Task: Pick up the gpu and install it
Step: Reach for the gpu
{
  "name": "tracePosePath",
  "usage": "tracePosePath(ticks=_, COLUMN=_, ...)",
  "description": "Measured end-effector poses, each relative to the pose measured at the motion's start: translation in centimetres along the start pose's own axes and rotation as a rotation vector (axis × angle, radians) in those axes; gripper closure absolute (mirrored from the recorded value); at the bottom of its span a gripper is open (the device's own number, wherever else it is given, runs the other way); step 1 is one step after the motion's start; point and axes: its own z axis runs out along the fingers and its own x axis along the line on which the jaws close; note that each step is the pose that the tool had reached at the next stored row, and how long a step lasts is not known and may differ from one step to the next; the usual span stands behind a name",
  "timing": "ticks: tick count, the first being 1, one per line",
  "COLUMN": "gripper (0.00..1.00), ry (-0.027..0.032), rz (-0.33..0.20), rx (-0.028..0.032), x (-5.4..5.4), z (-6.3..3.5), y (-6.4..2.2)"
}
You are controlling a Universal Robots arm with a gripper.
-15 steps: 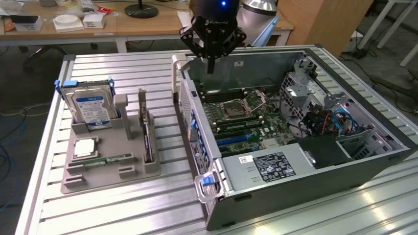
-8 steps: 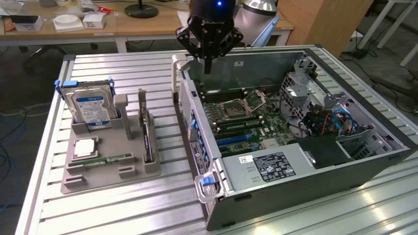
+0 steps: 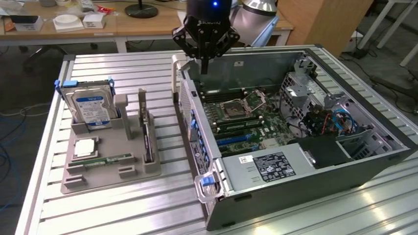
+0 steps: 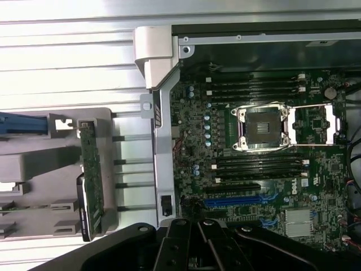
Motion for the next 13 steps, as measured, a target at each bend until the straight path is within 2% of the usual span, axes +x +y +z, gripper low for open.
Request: tracePosePath(ticks=13, gripper=0.90, ry=0.0012, rz=0.000, rx=0.0001, x=1.4, z=0.02, y=-0.11)
